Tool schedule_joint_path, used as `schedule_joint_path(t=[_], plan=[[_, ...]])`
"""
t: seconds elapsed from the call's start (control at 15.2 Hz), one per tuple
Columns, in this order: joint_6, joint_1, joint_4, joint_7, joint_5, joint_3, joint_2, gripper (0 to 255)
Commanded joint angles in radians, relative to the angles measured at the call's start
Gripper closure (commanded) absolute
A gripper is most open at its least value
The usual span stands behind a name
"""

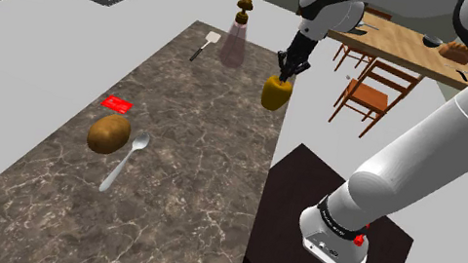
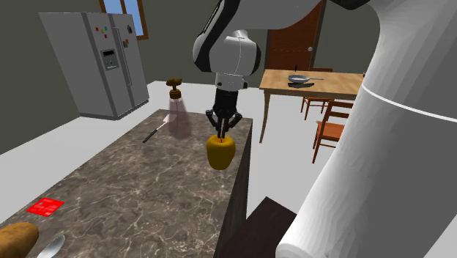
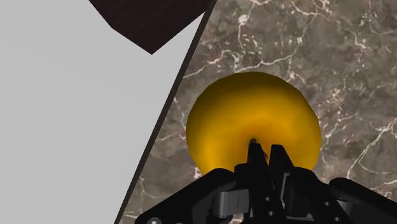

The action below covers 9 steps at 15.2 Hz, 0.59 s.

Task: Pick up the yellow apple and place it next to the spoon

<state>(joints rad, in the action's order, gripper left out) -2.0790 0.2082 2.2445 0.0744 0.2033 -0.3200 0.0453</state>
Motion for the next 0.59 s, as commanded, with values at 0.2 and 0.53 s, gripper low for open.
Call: schedule_joint_path(t=[0.2,0.53], plan=[[0.000,0.000,0.000,0.000,0.000,0.000,0.000,255],[0.038,0.000,-0.020,0.013,-0.011,0.001,0.020,255]])
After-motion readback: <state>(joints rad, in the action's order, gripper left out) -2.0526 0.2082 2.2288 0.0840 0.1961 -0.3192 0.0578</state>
